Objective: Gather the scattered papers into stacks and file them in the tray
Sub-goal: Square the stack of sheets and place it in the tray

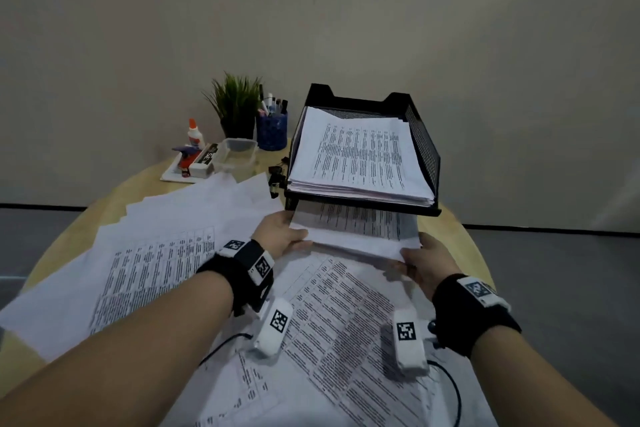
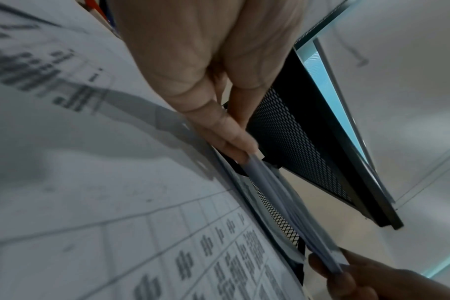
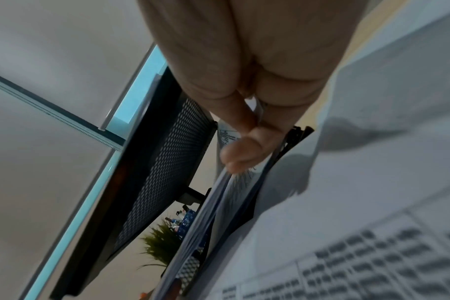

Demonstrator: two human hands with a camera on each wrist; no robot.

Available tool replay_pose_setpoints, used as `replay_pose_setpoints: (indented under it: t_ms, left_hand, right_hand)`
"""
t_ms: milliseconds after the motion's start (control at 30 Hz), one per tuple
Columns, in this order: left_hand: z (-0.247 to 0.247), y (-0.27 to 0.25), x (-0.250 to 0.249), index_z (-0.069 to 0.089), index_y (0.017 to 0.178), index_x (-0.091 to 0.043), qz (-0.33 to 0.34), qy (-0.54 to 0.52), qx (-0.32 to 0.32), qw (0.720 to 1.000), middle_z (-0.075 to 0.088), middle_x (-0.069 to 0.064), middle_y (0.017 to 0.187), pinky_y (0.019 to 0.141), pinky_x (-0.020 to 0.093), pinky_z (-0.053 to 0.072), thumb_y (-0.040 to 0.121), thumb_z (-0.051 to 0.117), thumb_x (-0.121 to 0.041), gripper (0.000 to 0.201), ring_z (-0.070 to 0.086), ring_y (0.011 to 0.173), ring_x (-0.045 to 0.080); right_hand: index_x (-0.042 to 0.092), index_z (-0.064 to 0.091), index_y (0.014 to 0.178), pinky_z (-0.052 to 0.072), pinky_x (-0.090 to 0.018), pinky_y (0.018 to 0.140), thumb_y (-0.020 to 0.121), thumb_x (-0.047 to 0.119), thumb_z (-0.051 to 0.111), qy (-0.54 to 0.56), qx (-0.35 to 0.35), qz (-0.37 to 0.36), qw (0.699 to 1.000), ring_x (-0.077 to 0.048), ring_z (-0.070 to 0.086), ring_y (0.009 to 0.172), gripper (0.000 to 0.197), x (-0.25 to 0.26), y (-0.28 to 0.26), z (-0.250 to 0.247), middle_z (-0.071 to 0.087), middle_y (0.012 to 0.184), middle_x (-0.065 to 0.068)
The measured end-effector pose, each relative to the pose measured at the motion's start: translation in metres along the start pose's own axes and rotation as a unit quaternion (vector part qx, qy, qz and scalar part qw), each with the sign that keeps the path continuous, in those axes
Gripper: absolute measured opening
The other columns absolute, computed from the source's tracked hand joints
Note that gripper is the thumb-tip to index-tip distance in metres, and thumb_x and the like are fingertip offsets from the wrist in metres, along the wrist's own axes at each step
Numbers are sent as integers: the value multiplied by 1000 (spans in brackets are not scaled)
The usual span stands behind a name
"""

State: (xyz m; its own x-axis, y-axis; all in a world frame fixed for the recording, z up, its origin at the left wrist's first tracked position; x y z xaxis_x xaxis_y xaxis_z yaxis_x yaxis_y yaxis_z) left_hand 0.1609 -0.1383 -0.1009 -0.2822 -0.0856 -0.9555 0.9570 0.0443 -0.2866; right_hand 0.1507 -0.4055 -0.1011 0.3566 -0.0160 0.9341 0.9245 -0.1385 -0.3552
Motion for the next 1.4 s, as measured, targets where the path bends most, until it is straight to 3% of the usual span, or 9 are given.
replay_pose_setpoints:
  t_ms: [67,200,400,533,700,867,1000,1200,1400]
  left_hand:
    - [4,12,-1,55,109,6,-4,17,-5,1000,68,11,85,85,40,54,85,53,15,25,63,79,27]
    - [1,27,-1,52,122,3,32,135,-95,986,63,18,112,51,18,55,81,62,8,42,63,69,23]
    - [0,36,-10,58,94,-13,52,283,-133,948,70,20,91,75,42,58,80,65,-8,17,69,74,34]
    - [14,35,-16,67,107,-11,62,435,-96,893,65,14,115,88,35,53,86,55,-9,24,64,100,29]
    - [19,16,-16,50,133,-3,54,441,-23,896,45,18,138,99,32,45,85,56,-4,49,51,120,30]
    - [4,-33,-7,62,117,-8,64,440,-9,896,51,12,131,90,25,40,86,62,-16,32,55,114,26]
    - [-11,-79,4,62,116,-14,37,517,14,855,55,9,127,92,31,45,88,61,-26,30,55,113,25]
    - [-42,-142,29,59,121,-20,-13,591,1,806,51,7,129,96,38,47,83,64,-35,41,51,116,26]
    - [-68,-188,58,41,134,-22,-81,623,-23,778,30,9,142,107,45,34,76,66,-31,64,28,133,30]
  right_hand:
    - [-9,47,124,53,-28,41,92,-15,36,-22,-29,-21,999,-28,59,44,34,6,13,-2,62,85,-25]
    - [-5,56,108,59,-41,51,90,-8,46,-87,-91,-34,991,-30,62,43,21,6,30,-5,65,77,-24]
    - [7,54,105,53,-36,62,83,10,65,-266,-175,-89,944,-34,67,77,25,20,42,-11,68,93,-21]
    - [8,64,95,48,-30,74,87,21,66,-336,-125,-80,930,-31,64,93,15,24,42,-3,69,103,-18]
    - [18,58,128,48,-30,79,93,24,54,-411,-41,-85,907,-23,59,94,37,15,11,4,63,123,-12]
    - [16,55,121,48,-27,60,88,23,59,-434,21,-36,900,-21,59,71,34,-7,-32,7,63,110,-13]
    - [14,63,106,52,-31,77,88,24,60,-518,103,-44,848,-20,60,86,21,-21,-75,29,64,108,-7]
    - [21,57,117,44,-27,86,71,47,75,-597,176,-46,781,-18,53,106,55,-57,-138,62,57,120,1]
    - [18,34,138,32,-48,111,60,61,77,-657,152,-35,738,-34,29,136,99,-84,-159,74,32,146,-10]
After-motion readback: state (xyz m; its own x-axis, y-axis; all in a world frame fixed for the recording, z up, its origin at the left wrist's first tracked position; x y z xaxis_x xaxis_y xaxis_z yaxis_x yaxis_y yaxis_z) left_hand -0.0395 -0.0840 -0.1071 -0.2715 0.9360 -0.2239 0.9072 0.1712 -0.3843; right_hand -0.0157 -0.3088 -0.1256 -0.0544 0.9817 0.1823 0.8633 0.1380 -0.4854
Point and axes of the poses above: each hand's wrist, its own y-axis towards the middle knuckle, its own z-axis out of the palm, x = y × z, the point moved 8 cm from there along y, towards the middle knuckle
